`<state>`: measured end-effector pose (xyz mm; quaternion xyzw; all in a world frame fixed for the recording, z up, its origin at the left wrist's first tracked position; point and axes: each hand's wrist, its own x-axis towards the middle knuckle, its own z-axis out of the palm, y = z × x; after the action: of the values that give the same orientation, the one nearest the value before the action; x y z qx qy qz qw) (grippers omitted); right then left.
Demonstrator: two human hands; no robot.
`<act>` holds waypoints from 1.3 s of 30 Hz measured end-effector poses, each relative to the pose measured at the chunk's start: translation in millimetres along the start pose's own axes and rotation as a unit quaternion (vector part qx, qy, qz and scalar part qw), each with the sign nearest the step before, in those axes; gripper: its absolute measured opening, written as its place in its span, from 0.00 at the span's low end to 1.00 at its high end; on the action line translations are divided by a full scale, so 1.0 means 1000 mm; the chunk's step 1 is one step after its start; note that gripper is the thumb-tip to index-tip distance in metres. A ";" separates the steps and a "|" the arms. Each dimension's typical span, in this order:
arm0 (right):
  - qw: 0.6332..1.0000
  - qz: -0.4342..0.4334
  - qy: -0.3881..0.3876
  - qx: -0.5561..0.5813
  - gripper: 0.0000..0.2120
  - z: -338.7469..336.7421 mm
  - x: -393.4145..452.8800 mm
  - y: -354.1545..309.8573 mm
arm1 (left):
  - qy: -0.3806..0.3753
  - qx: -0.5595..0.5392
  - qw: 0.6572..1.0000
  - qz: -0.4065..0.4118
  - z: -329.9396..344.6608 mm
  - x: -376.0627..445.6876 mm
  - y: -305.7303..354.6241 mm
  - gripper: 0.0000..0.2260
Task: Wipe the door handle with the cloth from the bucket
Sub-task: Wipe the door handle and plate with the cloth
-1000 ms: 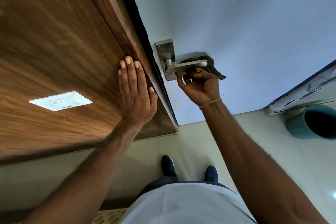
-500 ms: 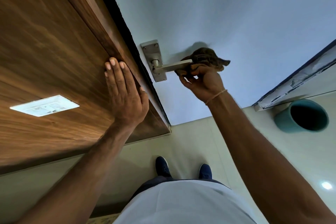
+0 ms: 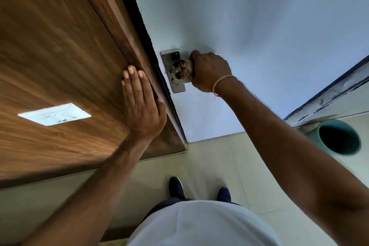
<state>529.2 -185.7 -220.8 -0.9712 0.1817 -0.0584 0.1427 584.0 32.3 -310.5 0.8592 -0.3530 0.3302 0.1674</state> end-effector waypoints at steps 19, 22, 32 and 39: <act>0.970 0.058 -0.051 0.230 0.06 0.018 0.006 -0.014 | 0.001 -0.017 1.000 -0.005 0.002 -0.001 -0.001 0.36; 0.957 0.043 -0.022 0.287 0.02 0.017 -0.001 -0.020 | 0.004 -0.021 1.000 -0.004 0.004 0.000 -0.001 0.37; 0.971 0.039 0.012 0.234 0.15 0.027 -0.007 0.042 | 0.014 -0.026 1.000 -0.003 0.006 -0.001 0.001 0.35; 0.486 0.203 0.008 0.850 0.17 0.062 -0.035 0.048 | 0.015 -0.026 1.000 -0.001 0.006 -0.001 0.000 0.37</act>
<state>491.0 -199.6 -296.4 -0.3130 0.2364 -0.1615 0.9056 586.4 29.4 -315.4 0.8497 -0.3583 0.3339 0.1953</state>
